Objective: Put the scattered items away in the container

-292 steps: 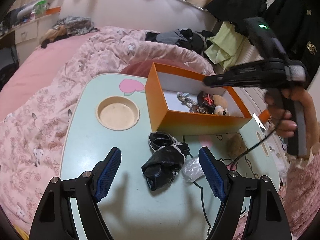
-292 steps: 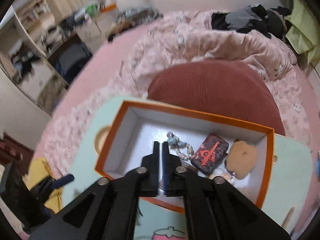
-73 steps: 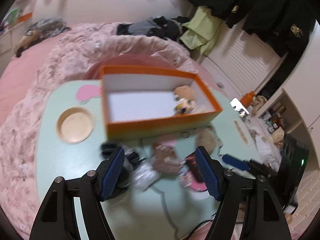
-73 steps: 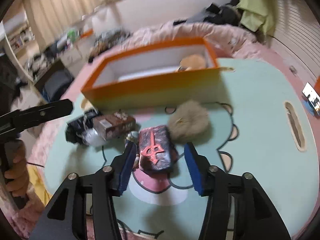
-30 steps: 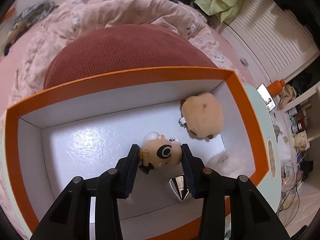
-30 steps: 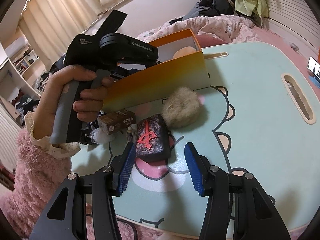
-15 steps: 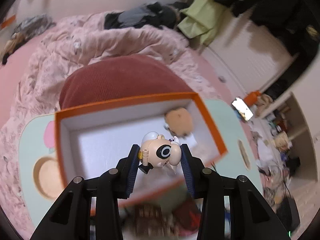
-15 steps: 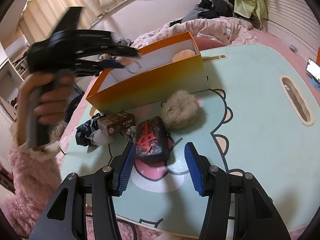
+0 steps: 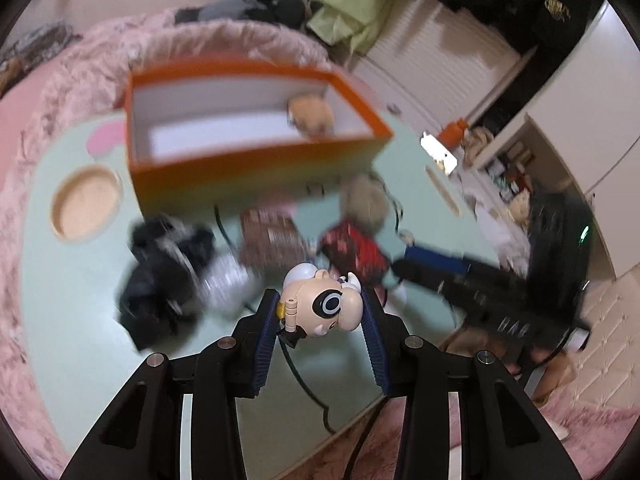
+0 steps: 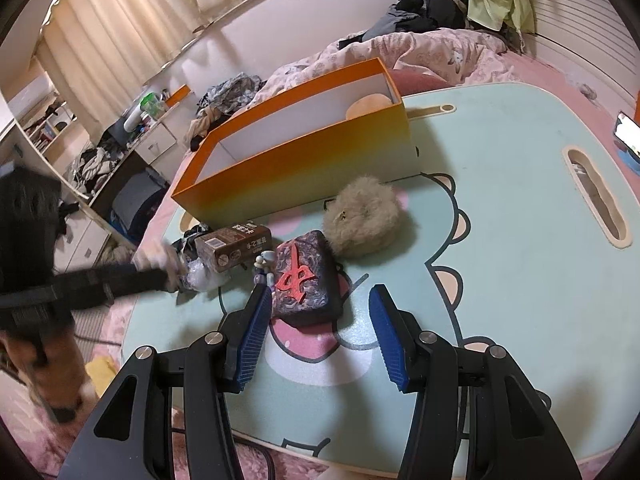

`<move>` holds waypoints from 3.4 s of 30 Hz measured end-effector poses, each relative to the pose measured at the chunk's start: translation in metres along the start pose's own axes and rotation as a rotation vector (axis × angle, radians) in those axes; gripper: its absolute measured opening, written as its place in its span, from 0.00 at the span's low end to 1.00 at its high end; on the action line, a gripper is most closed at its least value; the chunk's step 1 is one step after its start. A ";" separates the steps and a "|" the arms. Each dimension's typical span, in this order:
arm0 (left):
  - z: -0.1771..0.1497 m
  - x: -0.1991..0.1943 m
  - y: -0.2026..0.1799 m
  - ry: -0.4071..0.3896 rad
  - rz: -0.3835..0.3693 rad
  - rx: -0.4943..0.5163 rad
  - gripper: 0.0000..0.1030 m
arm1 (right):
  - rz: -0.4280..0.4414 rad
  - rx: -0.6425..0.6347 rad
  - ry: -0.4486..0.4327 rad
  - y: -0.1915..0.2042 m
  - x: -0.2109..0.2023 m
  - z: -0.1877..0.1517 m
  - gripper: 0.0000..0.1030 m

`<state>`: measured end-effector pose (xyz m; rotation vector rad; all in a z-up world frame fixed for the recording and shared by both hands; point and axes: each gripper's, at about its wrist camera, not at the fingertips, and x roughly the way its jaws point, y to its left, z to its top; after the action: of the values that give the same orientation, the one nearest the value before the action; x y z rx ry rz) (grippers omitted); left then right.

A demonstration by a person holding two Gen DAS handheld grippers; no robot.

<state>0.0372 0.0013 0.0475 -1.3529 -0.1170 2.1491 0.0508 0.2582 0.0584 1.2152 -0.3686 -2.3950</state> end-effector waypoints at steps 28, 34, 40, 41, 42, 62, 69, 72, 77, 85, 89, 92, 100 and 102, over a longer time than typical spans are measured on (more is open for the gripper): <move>-0.014 -0.010 0.000 -0.139 0.087 0.018 0.75 | -0.037 -0.026 0.020 0.005 0.001 -0.001 0.50; -0.015 -0.015 0.002 -0.150 0.086 0.009 0.75 | -0.071 -0.105 0.018 0.018 -0.002 0.013 0.50; -0.014 -0.022 0.007 -0.169 0.074 -0.008 0.75 | -0.136 -0.229 0.005 0.034 -0.020 0.078 0.50; -0.013 -0.023 0.008 -0.169 0.065 -0.010 0.75 | -0.167 -0.232 0.011 0.033 -0.022 0.095 0.50; -0.013 -0.024 0.009 -0.171 0.056 -0.012 0.75 | -0.202 -0.233 0.026 0.032 -0.021 0.112 0.50; -0.016 -0.025 0.013 -0.186 0.061 -0.014 0.75 | -0.434 -0.276 0.521 0.011 0.109 0.159 0.26; -0.018 -0.026 0.010 -0.186 0.056 -0.008 0.75 | -0.402 -0.270 0.461 0.013 0.111 0.164 0.12; -0.017 -0.027 0.011 -0.188 0.055 -0.014 0.75 | -0.366 -0.252 0.426 0.013 0.104 0.169 0.06; -0.018 -0.026 0.011 -0.187 0.055 -0.017 0.75 | -0.344 -0.252 0.396 0.014 0.097 0.172 0.01; -0.018 -0.026 0.011 -0.192 0.049 -0.020 0.75 | -0.227 -0.239 0.224 0.032 0.048 0.180 0.01; -0.017 -0.028 0.013 -0.200 0.048 -0.029 0.75 | -0.148 -0.234 0.136 0.043 0.011 0.166 0.01; -0.016 -0.026 0.014 -0.198 0.052 -0.037 0.75 | -0.098 -0.233 0.105 0.043 -0.009 0.146 0.01; -0.014 -0.024 0.012 -0.189 0.049 -0.038 0.75 | -0.045 -0.166 0.120 0.013 -0.016 0.089 0.01; -0.014 -0.023 0.011 -0.186 0.048 -0.036 0.75 | -0.039 -0.144 0.132 0.003 -0.007 0.077 0.01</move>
<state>0.0519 -0.0228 0.0551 -1.1833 -0.1992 2.3207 -0.0073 0.2626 0.1091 1.3161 -0.1301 -2.3140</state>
